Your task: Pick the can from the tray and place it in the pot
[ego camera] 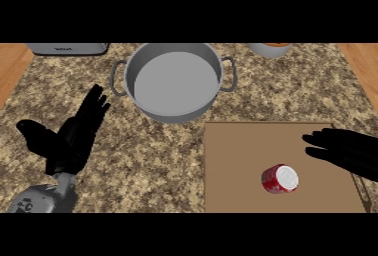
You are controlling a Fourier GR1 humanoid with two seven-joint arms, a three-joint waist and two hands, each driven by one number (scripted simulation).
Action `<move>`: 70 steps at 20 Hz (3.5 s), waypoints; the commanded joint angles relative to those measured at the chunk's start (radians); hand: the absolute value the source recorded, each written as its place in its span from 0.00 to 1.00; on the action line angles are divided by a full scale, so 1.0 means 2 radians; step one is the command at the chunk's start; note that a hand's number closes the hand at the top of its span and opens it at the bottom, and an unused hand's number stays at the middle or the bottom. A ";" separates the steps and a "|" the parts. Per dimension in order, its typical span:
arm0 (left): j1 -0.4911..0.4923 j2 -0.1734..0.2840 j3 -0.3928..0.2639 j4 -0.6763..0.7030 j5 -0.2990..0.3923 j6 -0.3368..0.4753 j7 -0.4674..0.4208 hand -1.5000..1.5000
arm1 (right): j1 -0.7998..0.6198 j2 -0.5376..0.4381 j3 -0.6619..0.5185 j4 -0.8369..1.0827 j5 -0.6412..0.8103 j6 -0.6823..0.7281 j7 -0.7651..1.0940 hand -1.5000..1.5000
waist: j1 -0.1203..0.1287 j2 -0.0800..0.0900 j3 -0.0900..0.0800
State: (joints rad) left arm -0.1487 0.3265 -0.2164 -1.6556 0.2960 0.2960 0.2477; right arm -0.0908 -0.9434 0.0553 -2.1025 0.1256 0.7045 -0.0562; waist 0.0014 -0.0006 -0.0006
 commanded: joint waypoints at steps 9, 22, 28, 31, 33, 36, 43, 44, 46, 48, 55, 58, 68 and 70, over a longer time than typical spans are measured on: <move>-0.020 -0.014 0.017 -0.010 -0.029 -0.011 0.038 0.50 | -0.009 0.067 0.079 0.023 0.165 0.022 0.037 0.00 | 0.000 0.000 0.000; 0.009 -0.050 0.042 -0.022 -0.061 -0.040 0.032 0.50 | 0.047 0.162 0.044 -0.033 0.209 0.057 0.038 0.00 | -0.002 0.000 0.000; -0.024 -0.065 0.041 -0.027 -0.075 -0.034 0.072 0.50 | 0.006 0.207 0.077 0.032 0.268 0.052 0.061 0.00 | 0.000 0.000 0.000; 0.000 -0.075 0.040 -0.010 -0.082 -0.044 0.032 0.50 | 0.009 0.237 0.125 0.033 0.320 0.039 0.099 0.00 | 0.001 0.001 0.000; -0.016 -0.051 0.083 0.005 -0.049 -0.076 0.041 0.50 | 0.041 0.205 0.117 0.061 0.347 0.002 0.032 0.00 | -0.001 0.001 0.000; 0.024 -0.062 0.068 -0.048 -0.072 -0.069 0.049 0.50 | 0.013 0.222 0.105 0.075 0.353 0.021 0.032 0.00 | 0.001 0.000 0.000; 0.010 -0.078 0.075 -0.015 -0.076 -0.079 0.037 0.50 | 0.017 0.223 0.150 0.120 0.425 -0.001 0.021 0.00 | 0.000 0.000 0.000; 0.021 -0.071 0.094 0.003 -0.068 -0.093 0.009 0.50 | -0.008 0.268 0.167 0.109 0.433 0.023 0.073 0.00 | 0.001 0.000 0.000; -0.029 -0.094 0.067 0.043 -0.099 -0.072 0.019 0.50 | -0.003 0.261 0.173 0.113 0.447 0.024 0.073 0.00 | -0.003 0.001 0.000; 0.006 -0.095 0.073 -0.010 -0.097 -0.071 0.034 0.50 | -0.008 0.250 0.163 0.152 0.463 -0.002 0.028 0.00 | 0.000 0.000 0.000; -0.004 -0.115 0.062 0.004 -0.113 -0.073 0.036 0.50 | -0.015 0.286 0.177 0.208 0.505 -0.029 0.030 0.00 | 0.000 0.001 0.000; 0.010 -0.113 0.073 0.015 -0.111 -0.082 0.010 0.50 | 0.006 0.259 0.161 0.174 0.467 -0.017 -0.032 1.00 | -0.001 0.000 0.000; -0.002 -0.115 0.086 -0.006 -0.113 -0.095 0.038 0.50 | 0.007 0.279 0.149 0.188 0.495 -0.062 -0.088 1.00 | -0.001 0.000 0.000; 0.001 -0.101 0.109 0.006 -0.094 -0.114 0.027 0.50 | -0.007 0.287 0.130 0.173 0.483 -0.036 -0.076 1.00 | -0.001 0.000 0.000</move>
State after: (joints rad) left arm -0.1267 0.1097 -0.0426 -1.6865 0.0809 0.1038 0.3210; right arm -0.0957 -0.3691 0.3637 -1.7255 1.1041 0.5966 -0.1920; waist 0.0003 -0.0003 0.0002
